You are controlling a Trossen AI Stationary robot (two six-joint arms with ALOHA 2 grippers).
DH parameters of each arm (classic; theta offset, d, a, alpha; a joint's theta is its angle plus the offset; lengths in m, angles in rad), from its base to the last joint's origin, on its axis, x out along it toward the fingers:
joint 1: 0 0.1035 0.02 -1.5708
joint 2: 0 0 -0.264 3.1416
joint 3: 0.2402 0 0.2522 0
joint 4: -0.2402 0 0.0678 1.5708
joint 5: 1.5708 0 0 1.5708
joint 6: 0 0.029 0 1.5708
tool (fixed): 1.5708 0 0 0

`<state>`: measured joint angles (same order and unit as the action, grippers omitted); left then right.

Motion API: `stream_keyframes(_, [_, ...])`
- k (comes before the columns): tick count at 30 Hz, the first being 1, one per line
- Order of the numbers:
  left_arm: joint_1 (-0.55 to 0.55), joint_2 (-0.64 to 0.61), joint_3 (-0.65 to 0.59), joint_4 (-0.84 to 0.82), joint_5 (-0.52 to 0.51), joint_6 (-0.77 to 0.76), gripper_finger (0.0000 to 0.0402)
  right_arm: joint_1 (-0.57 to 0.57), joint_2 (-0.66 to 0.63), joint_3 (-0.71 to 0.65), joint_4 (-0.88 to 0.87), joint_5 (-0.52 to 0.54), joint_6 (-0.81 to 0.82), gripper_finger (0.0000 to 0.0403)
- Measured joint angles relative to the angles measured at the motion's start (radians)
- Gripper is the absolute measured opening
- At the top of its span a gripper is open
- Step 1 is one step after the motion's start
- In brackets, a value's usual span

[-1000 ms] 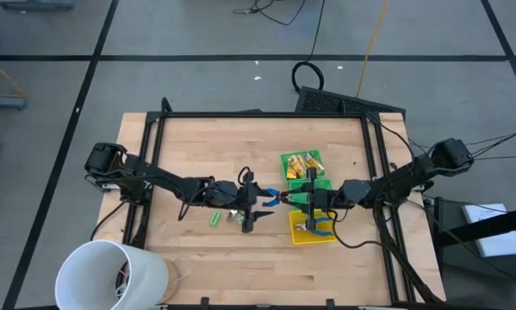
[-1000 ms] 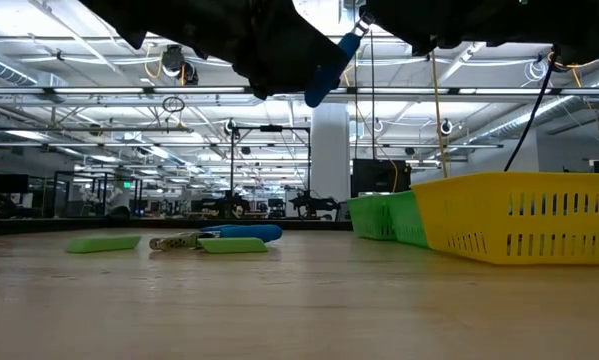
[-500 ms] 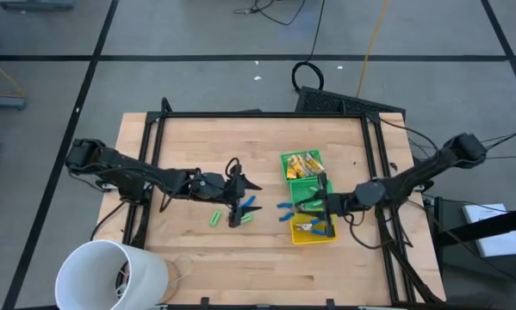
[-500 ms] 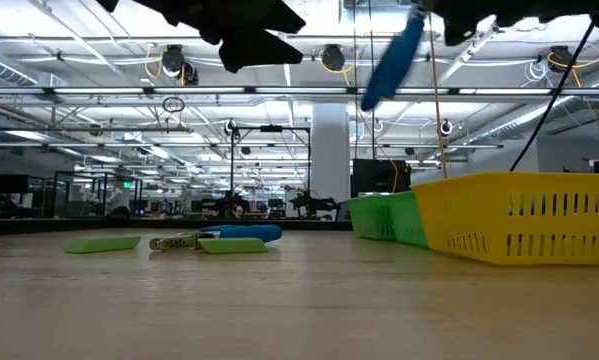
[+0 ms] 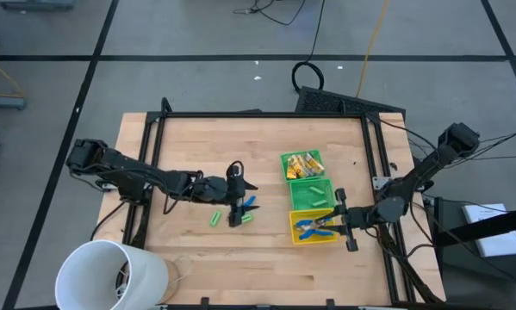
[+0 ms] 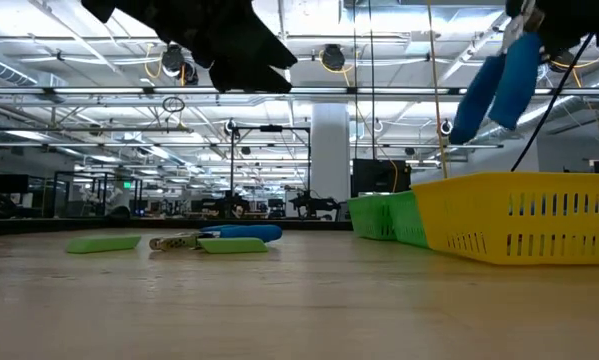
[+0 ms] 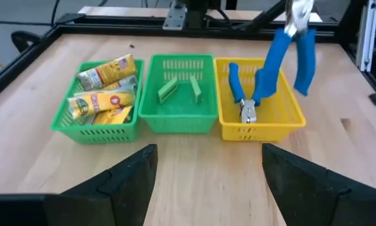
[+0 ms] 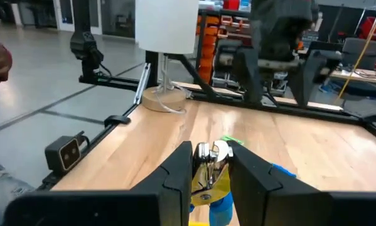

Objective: Pick & Place School Supplies
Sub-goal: Put the left blue pliers into the yellow bin

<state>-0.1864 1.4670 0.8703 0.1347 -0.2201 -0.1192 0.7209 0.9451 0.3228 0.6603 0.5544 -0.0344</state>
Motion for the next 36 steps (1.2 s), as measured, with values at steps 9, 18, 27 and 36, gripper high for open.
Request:
stream_keyframes(9, [0.0, -0.001, 0.0, 0.031, -0.01, -0.012, 0.029, 0.022, 0.023, -0.171, 0.239, 0.021, 0.021, 0.0069])
stream_keyframes(18, [0.0, -0.001, 0.0, 0.033, -0.047, -0.015, 0.0289, 0.021, 0.078, -0.202, 0.247, -0.008, 0.015, 0.0067])
stream_keyframes(27, [0.002, -0.001, 0.0, 0.05, -0.052, -0.016, 0.029, -0.013, 0.193, -0.202, 0.344, -0.003, 0.025, 0.0067])
stream_keyframes(36, [0.003, -0.001, 0.0, 0.051, -0.056, -0.016, 0.0289, -0.027, 0.306, -0.202, 0.413, -0.004, 0.039, 0.0067])
